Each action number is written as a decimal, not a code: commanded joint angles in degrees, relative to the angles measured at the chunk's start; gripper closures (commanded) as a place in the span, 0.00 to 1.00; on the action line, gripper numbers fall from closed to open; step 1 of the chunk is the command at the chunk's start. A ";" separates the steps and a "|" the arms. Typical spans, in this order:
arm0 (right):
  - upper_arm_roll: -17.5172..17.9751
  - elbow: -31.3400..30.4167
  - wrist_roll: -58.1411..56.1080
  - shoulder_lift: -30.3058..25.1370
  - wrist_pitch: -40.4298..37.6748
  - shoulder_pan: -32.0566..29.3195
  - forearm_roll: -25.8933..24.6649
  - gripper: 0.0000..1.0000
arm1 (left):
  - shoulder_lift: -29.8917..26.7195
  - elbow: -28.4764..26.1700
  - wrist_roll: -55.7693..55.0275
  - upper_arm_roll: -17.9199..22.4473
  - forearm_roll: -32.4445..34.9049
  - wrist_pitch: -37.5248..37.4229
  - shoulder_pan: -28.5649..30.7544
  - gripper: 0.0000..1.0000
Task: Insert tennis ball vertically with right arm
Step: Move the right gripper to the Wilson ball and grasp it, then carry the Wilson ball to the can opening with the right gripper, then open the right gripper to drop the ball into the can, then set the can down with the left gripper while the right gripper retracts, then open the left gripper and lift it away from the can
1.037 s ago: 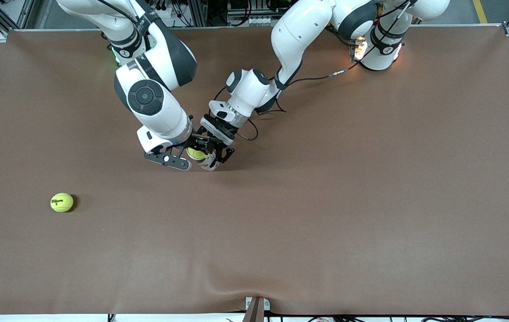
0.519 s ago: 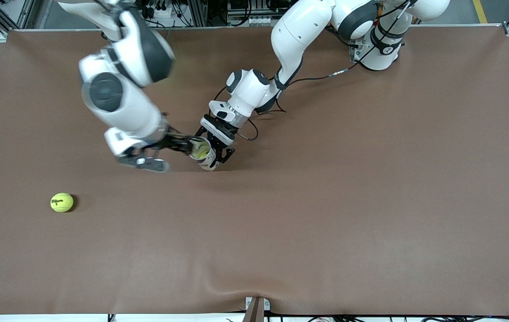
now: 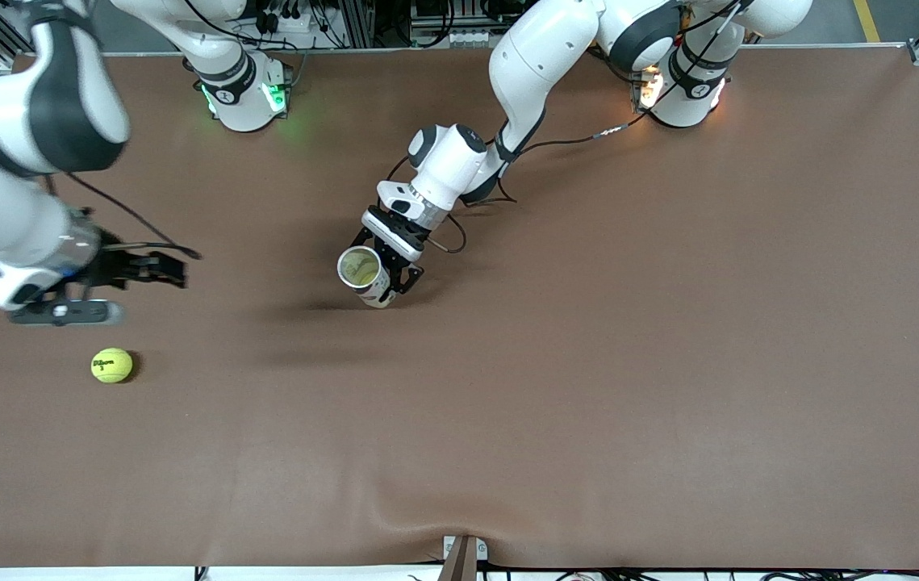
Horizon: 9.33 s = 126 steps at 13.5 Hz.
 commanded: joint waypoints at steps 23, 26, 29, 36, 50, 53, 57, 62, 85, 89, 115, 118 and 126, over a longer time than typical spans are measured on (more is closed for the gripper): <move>-6.98 -13.00 -16.49 24.19 56.28 -12.59 -7.51 0.00 | 2.46 1.21 -0.67 0.27 -0.02 0.06 -0.77 0.23; -6.98 -12.91 -16.58 24.99 56.37 -12.77 -7.50 0.33 | 2.46 1.21 -0.67 0.27 -0.02 0.06 -0.77 0.23; -6.89 -12.83 -23.76 24.64 56.46 -13.47 -7.16 1.00 | 2.55 1.21 -0.67 0.27 -0.02 0.06 -0.77 0.23; -6.45 -12.39 -23.70 15.35 39.81 -11.46 -6.11 1.00 | 2.55 1.30 -0.58 0.27 -0.02 -0.03 -0.68 0.23; 6.45 -1.57 25.57 -0.32 0.11 8.06 2.95 1.00 | 2.55 1.21 -0.67 0.27 -0.02 0.06 -0.68 0.23; 7.70 -1.66 33.58 0.29 2.49 11.74 2.95 1.00 | 2.55 1.21 -0.67 0.27 -0.02 -0.03 -0.68 0.23; 7.70 -1.66 43.51 1.78 6.79 17.54 2.78 1.00 | 2.55 1.21 -0.67 0.27 -0.02 -0.03 -0.68 0.23; 7.70 -2.01 50.83 4.51 10.40 21.86 2.16 1.00 | 2.55 1.21 -0.67 0.27 -0.02 0.06 -0.68 0.23; 4.03 -3.16 29.26 -6.02 -0.56 13.26 0.93 0.00 | 1.93 1.04 -0.58 0.27 -0.37 -0.20 -0.77 0.00; -5.46 5.34 14.29 -7.36 -7.07 12.90 0.76 0.00 | 1.14 0.69 -0.67 -0.25 -2.47 -0.20 -1.73 0.00; -18.93 16.62 1.44 -3.93 -16.12 16.06 1.28 0.00 | -31.10 -23.93 -1.63 20.81 4.25 -51.83 -1.03 0.00; -18.93 16.44 1.44 -3.93 -16.40 15.80 0.93 0.00 | -32.96 -16.66 -9.86 28.37 17.78 -72.20 -0.59 0.00; -18.84 16.44 1.79 -4.01 -18.69 15.88 0.15 0.00 | -33.75 -5.66 -17.10 42.72 26.93 -102.65 11.16 0.00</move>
